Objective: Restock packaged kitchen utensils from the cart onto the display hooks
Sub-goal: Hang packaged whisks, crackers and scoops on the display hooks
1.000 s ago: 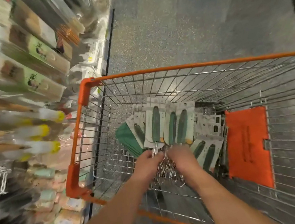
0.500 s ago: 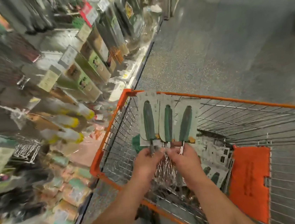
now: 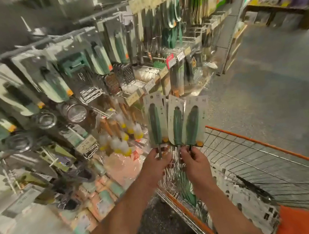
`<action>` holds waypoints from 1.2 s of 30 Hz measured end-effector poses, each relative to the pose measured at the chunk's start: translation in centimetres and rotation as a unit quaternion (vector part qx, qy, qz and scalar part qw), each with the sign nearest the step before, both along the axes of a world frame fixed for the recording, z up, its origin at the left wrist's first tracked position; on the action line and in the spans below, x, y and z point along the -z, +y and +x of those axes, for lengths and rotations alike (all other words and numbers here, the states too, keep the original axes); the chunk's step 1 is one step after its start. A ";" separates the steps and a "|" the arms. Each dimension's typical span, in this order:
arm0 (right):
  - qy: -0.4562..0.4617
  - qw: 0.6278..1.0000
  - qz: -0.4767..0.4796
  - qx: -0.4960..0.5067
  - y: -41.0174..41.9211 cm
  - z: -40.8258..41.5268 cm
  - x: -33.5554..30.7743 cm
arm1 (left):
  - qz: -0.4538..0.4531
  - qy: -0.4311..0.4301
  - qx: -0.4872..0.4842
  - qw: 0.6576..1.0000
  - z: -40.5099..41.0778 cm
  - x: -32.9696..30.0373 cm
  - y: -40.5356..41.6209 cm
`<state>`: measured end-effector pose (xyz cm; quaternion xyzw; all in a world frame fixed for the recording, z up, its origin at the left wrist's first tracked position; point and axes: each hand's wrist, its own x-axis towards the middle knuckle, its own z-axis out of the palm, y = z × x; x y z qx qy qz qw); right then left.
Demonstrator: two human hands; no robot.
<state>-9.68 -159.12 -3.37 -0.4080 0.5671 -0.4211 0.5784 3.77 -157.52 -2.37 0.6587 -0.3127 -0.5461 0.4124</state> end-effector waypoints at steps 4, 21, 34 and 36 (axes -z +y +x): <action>0.029 0.994 -0.083 -0.060 1.1 4.8 -2.8 | -0.017 0.010 -0.043 0.999 5.5 -3.3 2.2; 0.038 0.894 -0.258 -0.364 11.9 22.8 -6.6 | -0.123 0.026 -0.371 0.920 19.0 -5.4 19.6; 0.019 0.796 -0.206 -0.569 15.2 27.0 -6.6 | -0.126 0.042 -0.583 0.802 17.0 -6.2 26.2; 0.017 0.785 -0.202 -0.586 16.1 27.1 -6.7 | -0.124 0.046 -0.617 0.775 16.6 -6.1 27.2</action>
